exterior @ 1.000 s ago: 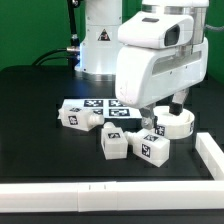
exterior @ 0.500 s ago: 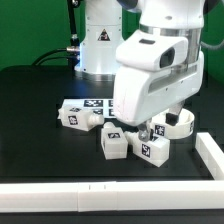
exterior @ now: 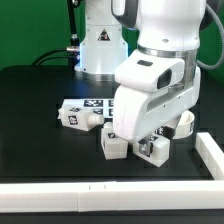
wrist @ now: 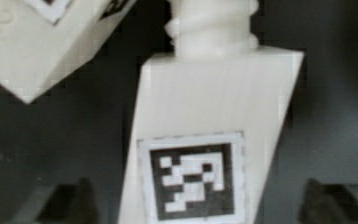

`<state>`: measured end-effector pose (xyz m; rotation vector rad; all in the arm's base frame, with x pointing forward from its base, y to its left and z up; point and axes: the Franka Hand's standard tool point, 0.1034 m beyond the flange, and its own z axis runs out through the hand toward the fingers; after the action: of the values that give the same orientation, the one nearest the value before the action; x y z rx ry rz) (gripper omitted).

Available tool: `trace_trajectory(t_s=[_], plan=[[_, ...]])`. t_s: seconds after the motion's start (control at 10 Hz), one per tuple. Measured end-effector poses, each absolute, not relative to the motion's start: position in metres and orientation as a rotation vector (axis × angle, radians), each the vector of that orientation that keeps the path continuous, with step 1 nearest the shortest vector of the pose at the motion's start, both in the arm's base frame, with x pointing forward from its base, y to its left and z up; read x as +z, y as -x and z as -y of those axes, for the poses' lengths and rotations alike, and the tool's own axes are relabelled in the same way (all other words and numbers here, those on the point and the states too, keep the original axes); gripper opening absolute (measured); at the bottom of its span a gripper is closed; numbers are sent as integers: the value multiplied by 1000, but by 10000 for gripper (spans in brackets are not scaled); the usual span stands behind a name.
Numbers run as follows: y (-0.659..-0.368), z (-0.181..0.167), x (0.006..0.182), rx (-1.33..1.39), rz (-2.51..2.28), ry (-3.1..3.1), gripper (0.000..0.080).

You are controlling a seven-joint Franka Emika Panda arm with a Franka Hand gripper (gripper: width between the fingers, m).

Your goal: Assemble stool

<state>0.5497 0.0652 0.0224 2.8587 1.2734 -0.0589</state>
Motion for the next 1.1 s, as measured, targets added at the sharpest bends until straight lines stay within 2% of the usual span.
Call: trace_trajectory(t_s=[0.1,0.2,0.3,0.4,0.5,0.6,0.8,0.9,1.0,1.1], plan=[[-549,-65,22,-60,-1274,-2859,372],[-550,-65,22,-59,-1274,-2859,320],[-550,-68,25,-64,-1251,-2866,320],[-553,-75,41,-81,-1243,-2864,320],[-558,-74,67,-127,-1238,-2854,320],[-564,-67,88,-144,-1224,-2861,320],[-564,-29,114,-152,-1380,-2784,320],[-557,1,116,-163,-1429,-2768,320],[-554,16,113,-176,-1441,-2768,320],[-554,16,112,-179,-1435,-2771,321]])
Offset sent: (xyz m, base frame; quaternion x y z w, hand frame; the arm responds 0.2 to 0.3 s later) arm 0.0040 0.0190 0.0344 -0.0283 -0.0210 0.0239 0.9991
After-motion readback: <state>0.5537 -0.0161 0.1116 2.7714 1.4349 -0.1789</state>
